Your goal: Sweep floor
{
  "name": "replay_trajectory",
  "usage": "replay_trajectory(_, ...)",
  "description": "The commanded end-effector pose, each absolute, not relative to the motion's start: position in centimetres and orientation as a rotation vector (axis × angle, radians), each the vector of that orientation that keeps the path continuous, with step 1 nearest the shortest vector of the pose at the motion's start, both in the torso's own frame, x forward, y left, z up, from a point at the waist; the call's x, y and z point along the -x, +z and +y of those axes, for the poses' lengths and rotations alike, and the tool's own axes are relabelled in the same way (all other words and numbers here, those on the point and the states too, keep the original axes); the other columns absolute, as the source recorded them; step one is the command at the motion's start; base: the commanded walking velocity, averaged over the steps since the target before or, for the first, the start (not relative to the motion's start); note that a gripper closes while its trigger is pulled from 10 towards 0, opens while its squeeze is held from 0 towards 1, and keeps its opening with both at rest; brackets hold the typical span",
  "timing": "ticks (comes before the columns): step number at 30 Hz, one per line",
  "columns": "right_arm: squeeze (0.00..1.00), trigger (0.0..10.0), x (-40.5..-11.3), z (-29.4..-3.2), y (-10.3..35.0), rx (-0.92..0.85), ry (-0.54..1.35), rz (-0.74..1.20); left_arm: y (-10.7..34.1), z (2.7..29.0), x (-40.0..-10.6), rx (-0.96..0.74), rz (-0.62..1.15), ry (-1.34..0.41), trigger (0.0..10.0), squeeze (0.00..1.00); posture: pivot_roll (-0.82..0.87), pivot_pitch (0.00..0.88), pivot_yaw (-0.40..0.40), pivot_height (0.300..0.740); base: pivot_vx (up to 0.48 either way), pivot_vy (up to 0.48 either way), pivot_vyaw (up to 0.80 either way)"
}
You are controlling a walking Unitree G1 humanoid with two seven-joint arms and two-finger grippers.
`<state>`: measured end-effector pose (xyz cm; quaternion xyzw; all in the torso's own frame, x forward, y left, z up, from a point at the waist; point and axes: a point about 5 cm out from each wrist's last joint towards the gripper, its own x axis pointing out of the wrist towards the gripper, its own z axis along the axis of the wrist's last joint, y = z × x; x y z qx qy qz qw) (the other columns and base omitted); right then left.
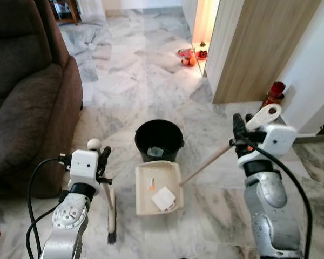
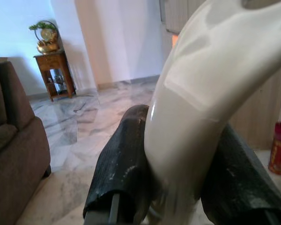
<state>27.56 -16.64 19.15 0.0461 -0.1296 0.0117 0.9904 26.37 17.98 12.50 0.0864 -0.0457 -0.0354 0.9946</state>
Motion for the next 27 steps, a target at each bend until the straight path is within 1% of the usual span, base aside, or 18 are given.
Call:
replay_trajectory(1, 0.0, 10.0, -26.8, -16.3, 20.5, -0.105, 0.047, -0.308, 13.2, 18.1, -26.5, -0.184, -0.127, -0.075, 10.0, 0.0, 0.1, 0.146, 0.018, 0.74, 0.0, 0.0, 0.0)
replay_trajectory(7, 0.0, 10.0, -26.0, -16.7, 21.9, -0.11, 0.052, -0.313, 13.2, 18.0, -26.6, -0.185, -0.129, -0.083, 10.0, 0.0, 0.09, 0.147, 0.02, 0.74, 0.0, 0.0, 0.0)
replay_trajectory(11, 0.0, 10.0, -26.2, -16.7, 25.5, -0.154, 0.025, -0.444, 13.3, 18.1, -26.6, -0.187, -0.135, -0.076, 10.0, 0.0, 0.09, 0.145, 0.021, 0.74, 0.0, 0.0, 0.0)
replay_trajectory(21, 0.0, 10.0, -26.6, -15.8, 27.3, -0.145, 0.01, -0.523, 13.5, 18.0, -26.6, -0.19, -0.146, -0.071, 10.0, 0.0, 0.1, 0.133, 0.018, 0.74, 0.0, 0.0, 0.0)
replay_trajectory(27, 0.0, 10.0, -26.6, -16.0, 28.3, -0.143, -0.034, -0.584, 13.5, 18.0, -26.6, -0.196, -0.155, -0.064, 10.0, 0.0, 0.11, 0.124, 0.018, 0.74, 0.0, 0.0, 0.0)
